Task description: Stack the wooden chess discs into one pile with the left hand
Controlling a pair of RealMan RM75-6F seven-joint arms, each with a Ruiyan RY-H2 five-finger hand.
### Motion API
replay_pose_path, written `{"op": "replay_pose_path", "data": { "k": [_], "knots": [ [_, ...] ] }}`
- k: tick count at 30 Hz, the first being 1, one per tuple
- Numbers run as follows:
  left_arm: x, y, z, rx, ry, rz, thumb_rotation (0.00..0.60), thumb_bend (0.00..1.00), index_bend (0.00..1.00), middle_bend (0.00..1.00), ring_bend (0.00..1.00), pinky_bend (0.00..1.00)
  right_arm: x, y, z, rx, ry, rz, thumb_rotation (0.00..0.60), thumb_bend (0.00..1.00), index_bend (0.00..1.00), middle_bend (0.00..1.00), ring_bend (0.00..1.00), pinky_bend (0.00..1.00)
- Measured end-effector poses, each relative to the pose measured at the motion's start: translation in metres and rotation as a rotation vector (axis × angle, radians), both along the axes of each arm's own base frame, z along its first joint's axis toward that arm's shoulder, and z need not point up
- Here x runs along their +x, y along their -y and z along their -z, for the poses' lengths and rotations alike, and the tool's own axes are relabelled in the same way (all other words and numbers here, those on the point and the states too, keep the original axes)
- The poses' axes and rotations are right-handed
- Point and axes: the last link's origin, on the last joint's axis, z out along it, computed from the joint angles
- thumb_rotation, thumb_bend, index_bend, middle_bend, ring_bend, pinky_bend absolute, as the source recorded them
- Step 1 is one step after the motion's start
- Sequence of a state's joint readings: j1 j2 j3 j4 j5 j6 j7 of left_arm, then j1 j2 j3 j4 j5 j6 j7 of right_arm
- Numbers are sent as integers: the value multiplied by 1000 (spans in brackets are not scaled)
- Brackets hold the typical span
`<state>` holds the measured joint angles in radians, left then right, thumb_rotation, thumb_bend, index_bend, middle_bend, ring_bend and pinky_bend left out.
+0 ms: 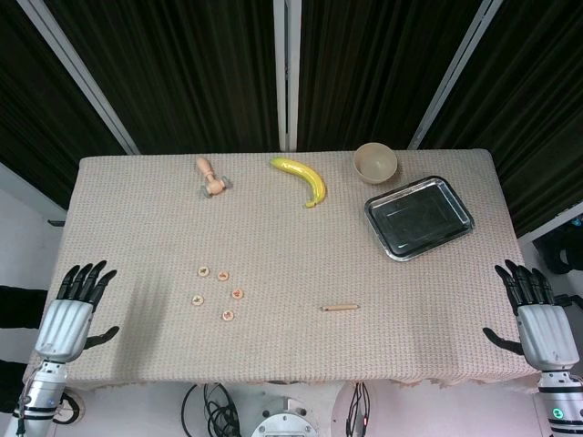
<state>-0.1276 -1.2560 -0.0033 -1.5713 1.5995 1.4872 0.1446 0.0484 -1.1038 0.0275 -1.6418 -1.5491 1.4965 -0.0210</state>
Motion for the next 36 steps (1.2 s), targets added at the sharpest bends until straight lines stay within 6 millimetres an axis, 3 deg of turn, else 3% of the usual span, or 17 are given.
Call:
{"op": "replay_pose_path", "data": {
  "k": [20, 29, 36],
  "knots": [
    [5, 0, 5, -45, 0, 2, 600, 89, 133, 50, 0, 0, 1, 1, 2, 9, 0, 1, 600, 63, 0, 0, 0, 0],
    [39, -23, 23, -139, 18, 97, 600, 121, 193, 69, 0, 0, 0, 2, 0, 9, 7, 2, 600, 64, 0, 0, 0, 0],
    [68, -51, 54, -283, 39, 146, 600, 151, 210, 102, 0, 0, -1, 0, -3, -3, 16, 1, 600, 66, 0, 0, 0, 0]
  ]
}}
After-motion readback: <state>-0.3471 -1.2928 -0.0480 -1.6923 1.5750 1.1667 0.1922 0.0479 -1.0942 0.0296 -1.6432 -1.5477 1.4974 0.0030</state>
